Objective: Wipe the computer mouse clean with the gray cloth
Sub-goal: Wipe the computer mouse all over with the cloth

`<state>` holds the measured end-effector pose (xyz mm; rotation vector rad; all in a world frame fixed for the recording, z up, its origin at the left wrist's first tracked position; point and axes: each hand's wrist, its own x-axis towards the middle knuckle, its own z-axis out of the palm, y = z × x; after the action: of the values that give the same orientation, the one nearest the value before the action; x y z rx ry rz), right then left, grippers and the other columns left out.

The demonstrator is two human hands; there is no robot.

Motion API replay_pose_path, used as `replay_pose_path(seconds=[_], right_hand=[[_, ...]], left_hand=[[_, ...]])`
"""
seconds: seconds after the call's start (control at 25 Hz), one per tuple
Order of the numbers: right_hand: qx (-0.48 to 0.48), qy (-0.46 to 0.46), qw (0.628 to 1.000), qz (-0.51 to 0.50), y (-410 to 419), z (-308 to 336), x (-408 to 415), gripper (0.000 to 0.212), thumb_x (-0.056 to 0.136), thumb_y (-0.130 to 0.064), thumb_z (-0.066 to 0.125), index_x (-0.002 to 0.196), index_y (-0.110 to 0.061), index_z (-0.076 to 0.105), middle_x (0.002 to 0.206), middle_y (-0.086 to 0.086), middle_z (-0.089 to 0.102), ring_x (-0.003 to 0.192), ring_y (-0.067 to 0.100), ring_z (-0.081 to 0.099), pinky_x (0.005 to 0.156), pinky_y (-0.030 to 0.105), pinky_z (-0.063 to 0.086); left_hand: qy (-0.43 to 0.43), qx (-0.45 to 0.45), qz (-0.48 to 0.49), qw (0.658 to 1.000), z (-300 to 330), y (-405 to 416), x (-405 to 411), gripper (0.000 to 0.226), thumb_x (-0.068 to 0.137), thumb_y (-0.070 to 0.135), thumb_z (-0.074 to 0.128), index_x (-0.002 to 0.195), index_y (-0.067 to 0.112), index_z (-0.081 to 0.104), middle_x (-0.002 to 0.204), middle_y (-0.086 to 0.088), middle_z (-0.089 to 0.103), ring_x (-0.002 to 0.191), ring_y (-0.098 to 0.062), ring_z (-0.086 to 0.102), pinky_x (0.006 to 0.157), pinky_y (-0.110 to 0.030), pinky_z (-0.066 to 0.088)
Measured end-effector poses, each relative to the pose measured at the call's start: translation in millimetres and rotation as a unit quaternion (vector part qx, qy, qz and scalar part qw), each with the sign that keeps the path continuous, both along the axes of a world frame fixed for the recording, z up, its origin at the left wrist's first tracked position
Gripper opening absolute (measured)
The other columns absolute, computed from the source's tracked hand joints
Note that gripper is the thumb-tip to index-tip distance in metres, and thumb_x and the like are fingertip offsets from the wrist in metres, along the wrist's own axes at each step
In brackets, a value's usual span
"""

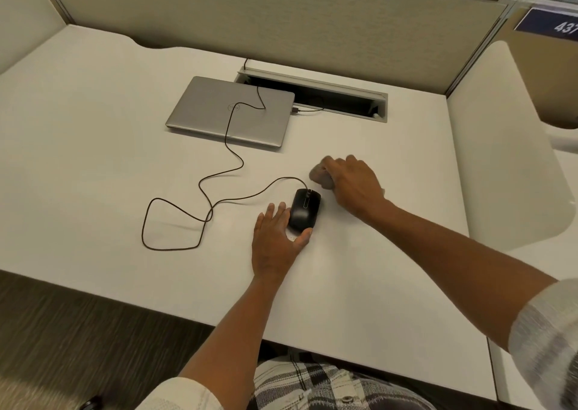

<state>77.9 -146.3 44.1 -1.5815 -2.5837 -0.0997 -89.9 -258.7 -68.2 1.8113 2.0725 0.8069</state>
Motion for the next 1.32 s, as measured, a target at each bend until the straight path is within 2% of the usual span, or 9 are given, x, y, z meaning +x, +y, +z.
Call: replay_pose_path(seconds=[0.16,0.24,0.32,0.48,0.56,0.68,0.8,1.08,1.32], right_hand=[[-0.044,-0.026,0.998,0.026,5.5,-14.3,-28.5,0.033,0.081,-0.013,0.061,0.112,-0.025,0.062,0.103,0.003,0.065,0.098,0.026,0.040,0.073,0.036,0.035],[-0.118,0.020,0.993,0.015,5.8,-20.2,-27.5,0.037,0.080,-0.028,0.063,0.116,-0.036,0.063,0.120,-0.003,0.059,0.114,0.024,0.031,0.084,0.039,0.035],[-0.209,0.057,0.975,0.041,12.1,-21.1,-18.4,0.041,0.084,-0.041,0.061,0.125,-0.040,0.059,0.138,-0.008,0.052,0.130,0.024,0.037,0.097,0.041,0.034],[-0.281,0.020,0.955,0.087,26.8,-12.0,-18.4,0.035,0.091,-0.035,0.057,0.126,-0.039,0.061,0.137,-0.008,0.052,0.120,0.025,0.050,0.103,0.042,0.040],[-0.248,-0.001,0.965,0.088,17.3,-11.4,-27.1,0.031,0.091,-0.030,0.056,0.120,-0.038,0.066,0.131,-0.007,0.055,0.114,0.026,0.050,0.095,0.045,0.046],[-0.102,-0.032,0.990,0.092,-17.5,-17.8,-34.9,0.025,0.091,-0.032,0.058,0.113,-0.034,0.070,0.122,-0.002,0.060,0.114,0.031,0.048,0.087,0.042,0.045],[-0.022,-0.032,0.985,0.166,-47.3,-26.9,-30.8,0.027,0.085,-0.028,0.066,0.112,-0.032,0.068,0.116,0.001,0.061,0.106,0.031,0.050,0.080,0.042,0.042],[0.033,-0.069,0.962,0.261,-51.5,-35.5,5.3,0.046,0.075,-0.015,0.072,0.117,-0.033,0.064,0.131,-0.001,0.058,0.111,0.033,0.051,0.085,0.043,0.042],[0.024,-0.013,0.991,0.134,-34.4,-28.9,-6.5,0.037,0.086,-0.013,0.065,0.120,-0.029,0.063,0.127,0.001,0.060,0.102,0.030,0.050,0.080,0.042,0.041]], left_hand=[[-0.012,-0.006,0.000,1.000,1.0,1.1,0.0,0.072,0.082,0.062,0.058,0.138,0.015,0.054,0.148,0.000,0.049,0.145,-0.017,0.031,0.120,-0.033,0.017],[-0.016,-0.005,0.002,1.000,-0.5,0.6,-0.7,0.072,0.082,0.063,0.058,0.137,0.016,0.055,0.148,0.001,0.050,0.145,-0.016,0.030,0.120,-0.032,0.016],[-0.015,-0.001,0.004,1.000,-2.5,1.1,-0.2,0.071,0.082,0.063,0.058,0.135,0.016,0.056,0.147,0.001,0.051,0.145,-0.015,0.031,0.120,-0.032,0.017],[-0.007,-0.001,0.009,1.000,-2.0,2.6,0.5,0.072,0.081,0.065,0.056,0.134,0.018,0.057,0.147,0.003,0.051,0.144,-0.013,0.031,0.120,-0.031,0.017],[-0.013,-0.004,0.012,1.000,-1.1,2.5,-0.3,0.071,0.079,0.065,0.057,0.134,0.019,0.058,0.147,0.005,0.051,0.145,-0.012,0.030,0.119,-0.029,0.015],[-0.019,-0.011,0.011,1.000,1.4,2.0,-0.6,0.072,0.079,0.065,0.059,0.135,0.020,0.057,0.147,0.005,0.050,0.146,-0.011,0.028,0.120,-0.029,0.015],[-0.026,-0.018,-0.003,0.999,4.1,1.9,-1.4,0.070,0.081,0.060,0.061,0.139,0.022,0.053,0.149,0.005,0.048,0.147,-0.011,0.025,0.121,-0.031,0.015],[-0.028,-0.018,-0.003,0.999,9.1,0.1,-0.9,0.069,0.080,0.057,0.062,0.137,0.020,0.055,0.150,0.005,0.047,0.147,-0.012,0.025,0.121,-0.030,0.012],[-0.026,-0.010,0.007,1.000,6.1,0.3,0.5,0.075,0.081,0.064,0.061,0.138,0.016,0.054,0.148,0.001,0.050,0.145,-0.014,0.029,0.121,-0.031,0.016]])
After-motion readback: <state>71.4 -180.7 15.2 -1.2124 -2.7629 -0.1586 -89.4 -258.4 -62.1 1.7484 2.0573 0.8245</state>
